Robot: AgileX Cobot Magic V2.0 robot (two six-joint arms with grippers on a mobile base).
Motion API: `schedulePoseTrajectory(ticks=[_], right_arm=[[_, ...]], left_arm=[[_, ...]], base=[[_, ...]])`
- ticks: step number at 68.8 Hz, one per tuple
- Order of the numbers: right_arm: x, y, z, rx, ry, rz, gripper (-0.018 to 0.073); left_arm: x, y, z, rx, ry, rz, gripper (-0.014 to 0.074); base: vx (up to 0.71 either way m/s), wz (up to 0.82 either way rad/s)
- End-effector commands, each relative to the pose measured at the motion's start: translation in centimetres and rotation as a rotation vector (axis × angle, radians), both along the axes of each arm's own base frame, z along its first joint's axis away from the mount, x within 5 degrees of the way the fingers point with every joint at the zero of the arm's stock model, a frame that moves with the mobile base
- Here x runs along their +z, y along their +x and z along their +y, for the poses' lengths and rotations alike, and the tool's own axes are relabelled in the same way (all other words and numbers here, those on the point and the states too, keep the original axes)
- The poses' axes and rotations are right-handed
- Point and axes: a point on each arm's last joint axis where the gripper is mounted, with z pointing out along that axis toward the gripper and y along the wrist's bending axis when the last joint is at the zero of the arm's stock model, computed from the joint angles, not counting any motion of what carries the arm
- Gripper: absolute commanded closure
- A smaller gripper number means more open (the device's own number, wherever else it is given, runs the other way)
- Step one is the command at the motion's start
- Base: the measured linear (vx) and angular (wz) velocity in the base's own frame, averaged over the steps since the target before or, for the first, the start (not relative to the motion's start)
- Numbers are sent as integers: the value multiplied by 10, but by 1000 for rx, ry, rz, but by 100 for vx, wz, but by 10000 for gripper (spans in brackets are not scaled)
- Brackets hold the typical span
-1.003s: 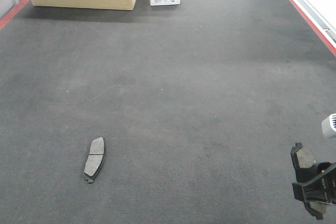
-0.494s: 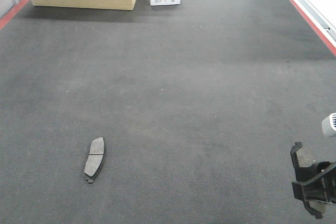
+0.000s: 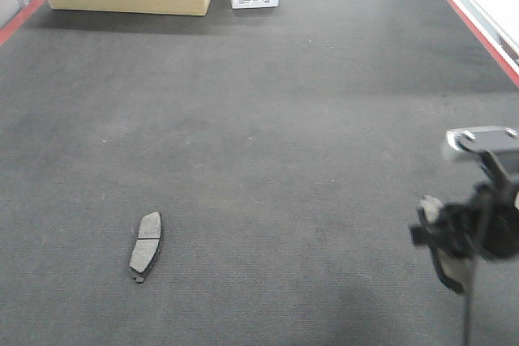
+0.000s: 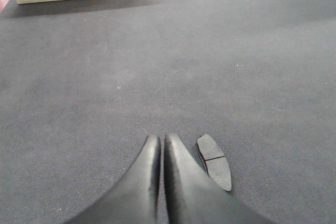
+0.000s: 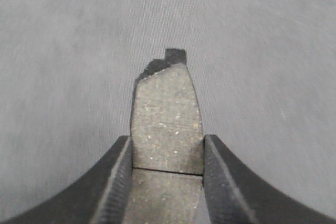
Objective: Move and align brake pads A on conveyor
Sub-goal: 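Lower the right gripper with its pad onto the belt beside the first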
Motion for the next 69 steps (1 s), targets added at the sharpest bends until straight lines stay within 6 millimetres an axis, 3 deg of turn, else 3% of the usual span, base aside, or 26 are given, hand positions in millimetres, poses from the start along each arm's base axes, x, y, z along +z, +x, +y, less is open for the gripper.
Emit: schedulePoseTrajectory(ticks=[1, 11, 20, 44, 69], right_arm=[[14, 22, 10, 22, 24, -87, 550], [2, 44, 39, 73, 40, -41, 547], [-17, 65, 56, 15, 76, 18, 544], [-66, 94, 64, -53, 76, 120, 535], [-73, 97, 65, -54, 74, 119, 508]], left_arm=[[14, 2, -1, -1, -24, -86, 603], [14, 2, -1, -1, -24, -86, 603], [14, 2, -1, -1, -24, -86, 603], [14, 2, -1, -1, -24, -86, 603], [14, 2, -1, -1, -24, -86, 603]], base=[[0, 0], [0, 0], [0, 0], [0, 0], [0, 0]])
